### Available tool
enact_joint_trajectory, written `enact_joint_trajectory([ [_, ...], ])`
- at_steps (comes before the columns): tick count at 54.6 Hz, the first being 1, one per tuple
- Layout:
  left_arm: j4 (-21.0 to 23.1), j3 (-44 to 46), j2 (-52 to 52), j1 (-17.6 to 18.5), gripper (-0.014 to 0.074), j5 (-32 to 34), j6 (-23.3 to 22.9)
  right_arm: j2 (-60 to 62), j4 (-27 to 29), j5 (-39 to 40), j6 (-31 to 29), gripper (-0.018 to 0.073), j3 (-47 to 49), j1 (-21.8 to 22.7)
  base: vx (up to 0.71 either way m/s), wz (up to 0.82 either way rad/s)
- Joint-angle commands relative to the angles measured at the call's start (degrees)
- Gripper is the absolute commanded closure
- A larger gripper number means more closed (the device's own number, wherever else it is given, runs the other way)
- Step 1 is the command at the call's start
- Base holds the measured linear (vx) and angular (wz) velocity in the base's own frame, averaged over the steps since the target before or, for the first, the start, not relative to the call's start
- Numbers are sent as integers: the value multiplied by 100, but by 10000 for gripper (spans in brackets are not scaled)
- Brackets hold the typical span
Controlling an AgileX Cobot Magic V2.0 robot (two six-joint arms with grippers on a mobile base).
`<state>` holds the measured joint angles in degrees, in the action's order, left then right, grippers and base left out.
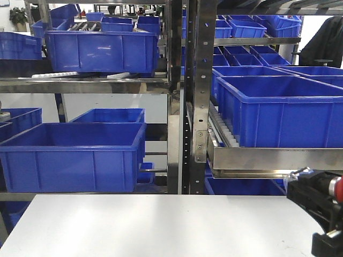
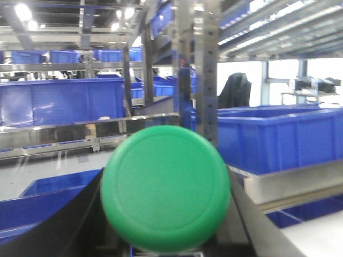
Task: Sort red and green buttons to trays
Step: 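Lift both held buttons off the table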
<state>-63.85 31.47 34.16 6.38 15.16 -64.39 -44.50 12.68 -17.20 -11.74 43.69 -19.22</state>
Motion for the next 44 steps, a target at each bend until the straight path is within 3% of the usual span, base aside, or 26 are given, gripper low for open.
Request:
enact_joint_trajectory([
  [1, -411, 35, -125, 57, 575, 66, -690, 73, 0, 487, -15, 568, 24, -13, 0, 0],
  [6, -494, -126, -195, 57, 575, 85, -1046, 141, 0, 745, -15, 568, -175, -13, 0, 0],
  [44, -499, -343, -188, 57, 575, 90, -1048, 158, 16, 877, -15, 568, -291, -13, 0, 0],
])
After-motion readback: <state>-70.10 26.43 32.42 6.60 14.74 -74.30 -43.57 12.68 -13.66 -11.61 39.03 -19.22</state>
